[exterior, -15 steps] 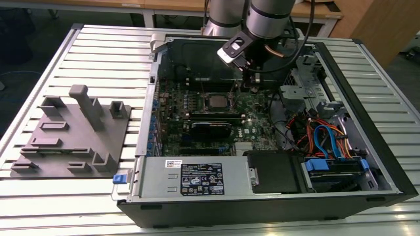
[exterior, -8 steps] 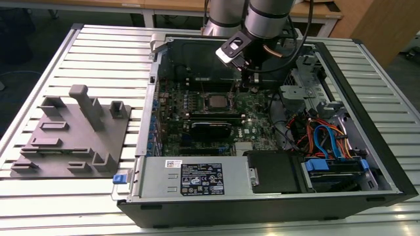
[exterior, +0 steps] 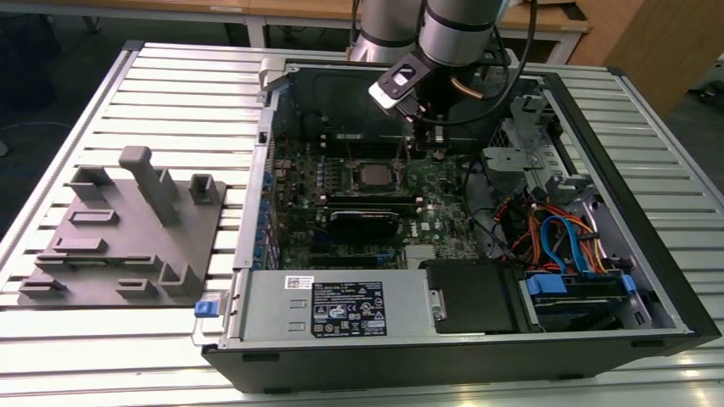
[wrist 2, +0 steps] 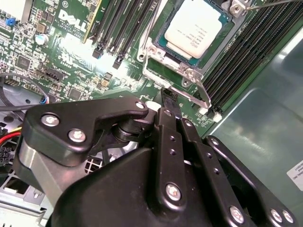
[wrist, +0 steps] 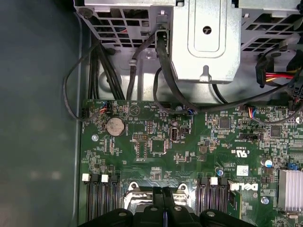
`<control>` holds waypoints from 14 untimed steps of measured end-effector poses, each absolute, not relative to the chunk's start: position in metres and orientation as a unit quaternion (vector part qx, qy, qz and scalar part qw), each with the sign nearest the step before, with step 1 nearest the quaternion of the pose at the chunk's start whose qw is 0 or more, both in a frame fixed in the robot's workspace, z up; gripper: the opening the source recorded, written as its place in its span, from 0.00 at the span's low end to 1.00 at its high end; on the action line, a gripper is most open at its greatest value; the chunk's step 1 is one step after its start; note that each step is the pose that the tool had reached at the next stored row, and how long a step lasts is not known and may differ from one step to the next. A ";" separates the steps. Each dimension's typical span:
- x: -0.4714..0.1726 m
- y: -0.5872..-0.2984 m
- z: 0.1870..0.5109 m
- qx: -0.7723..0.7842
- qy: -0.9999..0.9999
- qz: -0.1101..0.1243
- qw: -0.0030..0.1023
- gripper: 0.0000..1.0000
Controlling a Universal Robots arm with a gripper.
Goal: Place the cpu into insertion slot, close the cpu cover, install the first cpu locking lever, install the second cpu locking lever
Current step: 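Close the cpu cover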
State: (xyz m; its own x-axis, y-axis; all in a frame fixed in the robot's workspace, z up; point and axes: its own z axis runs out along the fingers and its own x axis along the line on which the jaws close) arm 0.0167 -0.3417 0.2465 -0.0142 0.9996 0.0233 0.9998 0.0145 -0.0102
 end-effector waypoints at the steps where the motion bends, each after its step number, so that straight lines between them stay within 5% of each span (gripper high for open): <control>1: 0.016 -0.342 0.246 -0.702 -0.712 -0.005 0.012 0.10; 14: 0.014 -0.342 0.247 -0.702 -0.712 -0.005 0.012 0.10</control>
